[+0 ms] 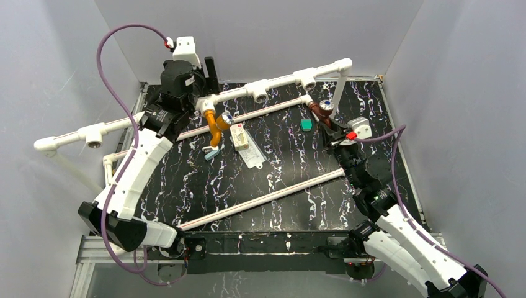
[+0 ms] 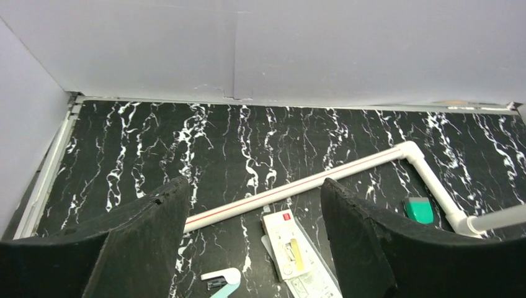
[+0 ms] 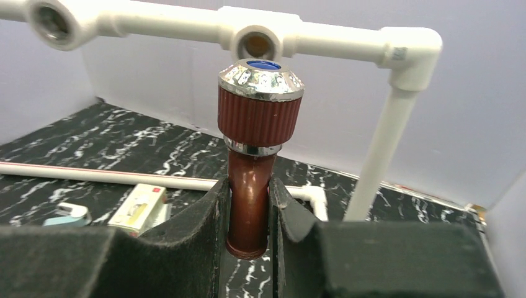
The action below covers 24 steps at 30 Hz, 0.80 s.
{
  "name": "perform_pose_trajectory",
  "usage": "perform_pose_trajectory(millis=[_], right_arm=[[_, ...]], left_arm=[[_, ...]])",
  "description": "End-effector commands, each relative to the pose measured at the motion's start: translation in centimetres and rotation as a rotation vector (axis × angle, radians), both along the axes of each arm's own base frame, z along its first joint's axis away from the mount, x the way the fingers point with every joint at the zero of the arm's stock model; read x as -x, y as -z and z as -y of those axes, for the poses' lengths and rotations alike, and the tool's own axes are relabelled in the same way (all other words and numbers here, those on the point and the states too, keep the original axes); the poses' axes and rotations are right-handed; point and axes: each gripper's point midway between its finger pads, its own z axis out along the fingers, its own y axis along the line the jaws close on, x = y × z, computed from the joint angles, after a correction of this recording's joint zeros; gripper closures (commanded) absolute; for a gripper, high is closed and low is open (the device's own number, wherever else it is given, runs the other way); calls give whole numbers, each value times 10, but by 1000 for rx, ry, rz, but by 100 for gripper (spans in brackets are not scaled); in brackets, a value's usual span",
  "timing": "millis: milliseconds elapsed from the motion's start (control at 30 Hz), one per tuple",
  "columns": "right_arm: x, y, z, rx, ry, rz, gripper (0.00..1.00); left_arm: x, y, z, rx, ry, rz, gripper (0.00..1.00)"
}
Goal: Install the water faucets
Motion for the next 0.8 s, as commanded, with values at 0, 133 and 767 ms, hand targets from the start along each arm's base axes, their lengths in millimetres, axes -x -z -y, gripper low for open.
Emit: perform_pose_trajectory(millis=[0, 133, 767], right_arm=[[15, -31, -13, -85, -117, 86, 99], [18, -37, -13, -107, -127, 106, 99], [14, -69, -2, -126, -60, 186, 99]], left_arm=[[1, 38, -22, -127, -81, -86, 25], [-3, 48, -28, -149, -125, -103, 24], [7, 103, -41, -241, -161, -221, 23]])
